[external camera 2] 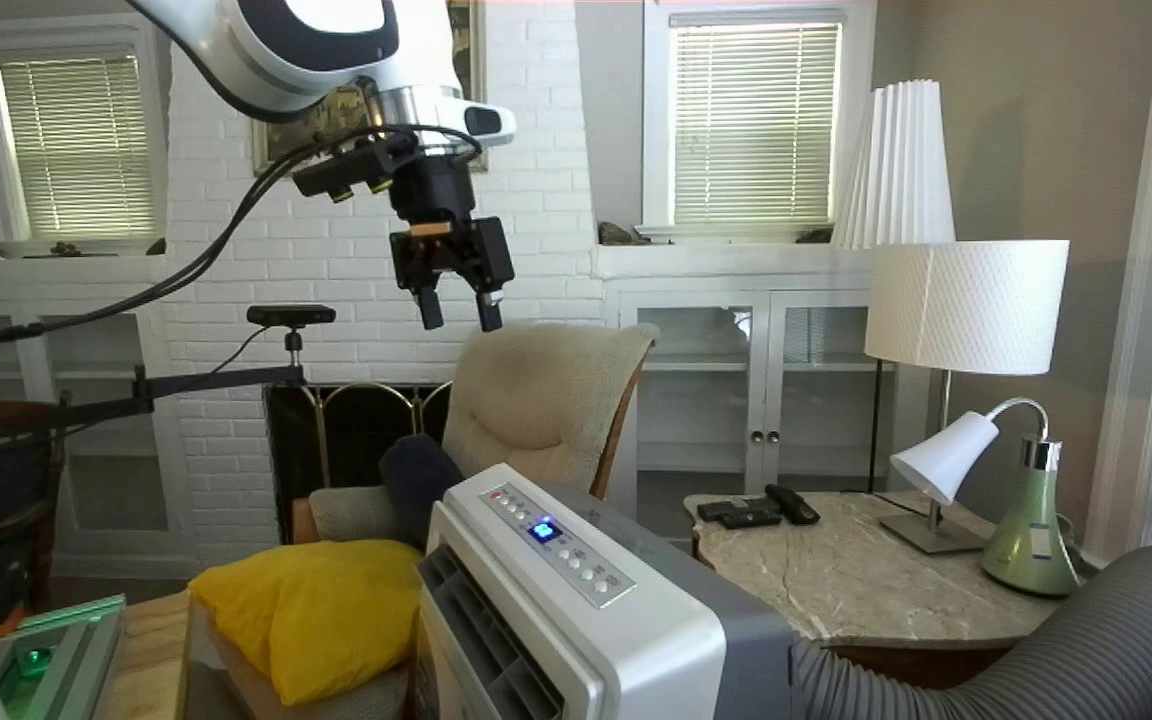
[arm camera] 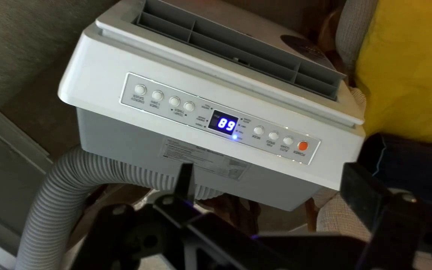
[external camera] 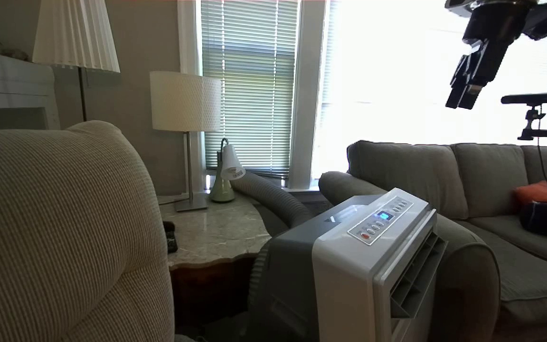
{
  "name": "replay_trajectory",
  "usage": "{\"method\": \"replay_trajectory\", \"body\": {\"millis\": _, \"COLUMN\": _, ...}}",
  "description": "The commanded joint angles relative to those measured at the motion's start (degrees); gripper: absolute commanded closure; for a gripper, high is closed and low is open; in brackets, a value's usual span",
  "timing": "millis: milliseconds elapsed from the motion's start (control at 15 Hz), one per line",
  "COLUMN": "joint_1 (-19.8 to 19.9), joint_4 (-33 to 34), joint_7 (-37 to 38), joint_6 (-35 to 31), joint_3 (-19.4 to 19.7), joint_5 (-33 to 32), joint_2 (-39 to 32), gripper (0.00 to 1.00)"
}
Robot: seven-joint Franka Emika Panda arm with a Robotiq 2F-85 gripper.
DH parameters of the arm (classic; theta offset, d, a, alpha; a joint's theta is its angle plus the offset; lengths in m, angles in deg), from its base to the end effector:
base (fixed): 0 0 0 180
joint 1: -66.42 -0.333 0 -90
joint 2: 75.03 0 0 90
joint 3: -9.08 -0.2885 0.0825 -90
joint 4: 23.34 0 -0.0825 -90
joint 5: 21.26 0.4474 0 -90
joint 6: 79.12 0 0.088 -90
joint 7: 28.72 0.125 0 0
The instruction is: Turn off the air cooler
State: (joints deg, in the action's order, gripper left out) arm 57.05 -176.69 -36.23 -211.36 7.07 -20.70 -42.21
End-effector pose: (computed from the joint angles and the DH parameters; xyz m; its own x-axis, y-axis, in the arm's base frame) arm 0.4432 0.0875 0.3593 0.9289 0.3120 0.1996 0.3110 -0.9497 0.0370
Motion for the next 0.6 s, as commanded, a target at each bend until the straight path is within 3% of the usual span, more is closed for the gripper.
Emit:
{"method": "replay_trajectory", "body": {"millis": 0, "joint_1": -3.0, "joint_4": -0.5, "joint_7": 1.4, "joint_6": -4.4, "joint_3": -1.9, "joint_5": 4.1, "joint_2": -1.9, "gripper": 0.00}}
{"method": "replay_trajectory", "body": {"millis": 533, "joint_1": -4.5, "joint_4": 0.6, "joint_7": 7.3, "joint_6": -18.9, "joint_3": -9.4, "joint_5": 1.5, "joint_2": -10.9, "gripper": 0.00}}
